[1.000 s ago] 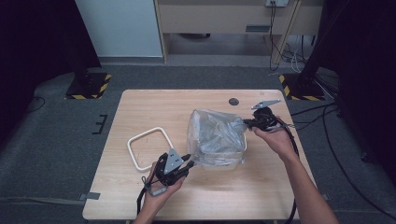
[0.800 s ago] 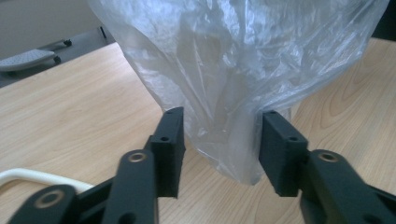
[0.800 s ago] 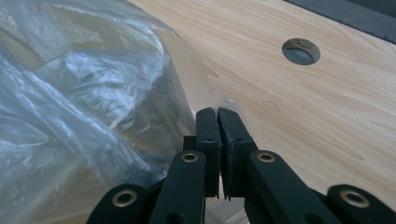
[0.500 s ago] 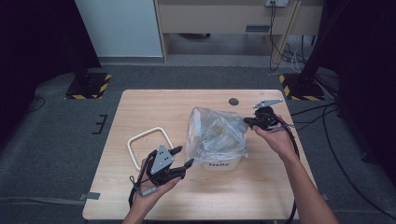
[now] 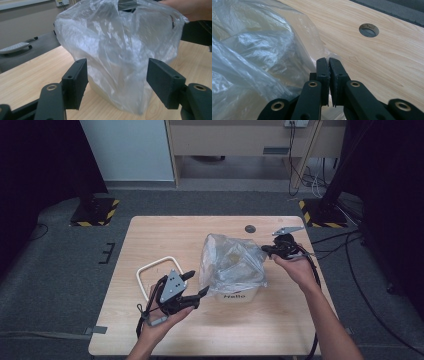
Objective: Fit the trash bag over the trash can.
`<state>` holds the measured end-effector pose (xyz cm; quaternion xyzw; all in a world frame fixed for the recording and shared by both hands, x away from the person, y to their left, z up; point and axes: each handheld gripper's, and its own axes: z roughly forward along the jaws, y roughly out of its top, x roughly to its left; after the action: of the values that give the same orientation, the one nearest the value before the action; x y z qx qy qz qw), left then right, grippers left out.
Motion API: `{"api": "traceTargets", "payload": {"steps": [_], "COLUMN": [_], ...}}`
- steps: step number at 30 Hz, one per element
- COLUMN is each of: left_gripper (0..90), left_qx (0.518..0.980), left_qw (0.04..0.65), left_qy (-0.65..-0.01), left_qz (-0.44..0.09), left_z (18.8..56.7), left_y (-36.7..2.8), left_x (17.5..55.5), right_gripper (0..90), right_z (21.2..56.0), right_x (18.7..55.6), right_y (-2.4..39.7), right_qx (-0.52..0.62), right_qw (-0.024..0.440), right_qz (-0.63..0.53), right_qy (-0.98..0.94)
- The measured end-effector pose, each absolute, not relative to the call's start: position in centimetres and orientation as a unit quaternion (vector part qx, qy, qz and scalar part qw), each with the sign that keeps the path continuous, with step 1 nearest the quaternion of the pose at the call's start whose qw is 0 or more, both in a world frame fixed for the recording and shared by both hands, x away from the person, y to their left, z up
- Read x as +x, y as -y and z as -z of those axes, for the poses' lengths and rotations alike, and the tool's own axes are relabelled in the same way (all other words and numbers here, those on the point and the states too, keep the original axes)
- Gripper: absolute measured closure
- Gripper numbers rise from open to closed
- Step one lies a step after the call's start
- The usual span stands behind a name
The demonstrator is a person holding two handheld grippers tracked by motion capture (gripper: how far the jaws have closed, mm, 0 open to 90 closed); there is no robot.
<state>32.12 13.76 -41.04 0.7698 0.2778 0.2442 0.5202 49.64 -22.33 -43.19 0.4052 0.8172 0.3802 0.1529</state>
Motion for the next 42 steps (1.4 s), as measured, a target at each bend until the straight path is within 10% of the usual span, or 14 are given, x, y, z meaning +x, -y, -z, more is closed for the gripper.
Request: {"api": "traceTargets", "payload": {"steps": [19,31,42], "left_gripper": [32.6,87.6,90.0], "left_qx": [0.768,0.773,0.771], "left_qw": [0.502,0.465,0.44], "left_qy": [-0.298,-0.335,-0.381], "left_qz": [-0.262,-0.273,-0.258], "left_z": [39.1,39.4,40.9], "left_y": [-9.4,-10.6,-12.1], "left_x": [38.7,41.6,43.7], "right_gripper": [87.5,89.3,89.9], "right_z": [42.2,42.0,42.6], "right_x": [49.1,48.8,48.5], "right_y": [22.4,22.0,22.4], "right_qx": [0.393,0.379,0.382], "right_qw": [0.164,0.167,0.168], "right_qz": [-0.405,-0.407,-0.384], "right_qy": [-0.809,-0.814,-0.824]}}
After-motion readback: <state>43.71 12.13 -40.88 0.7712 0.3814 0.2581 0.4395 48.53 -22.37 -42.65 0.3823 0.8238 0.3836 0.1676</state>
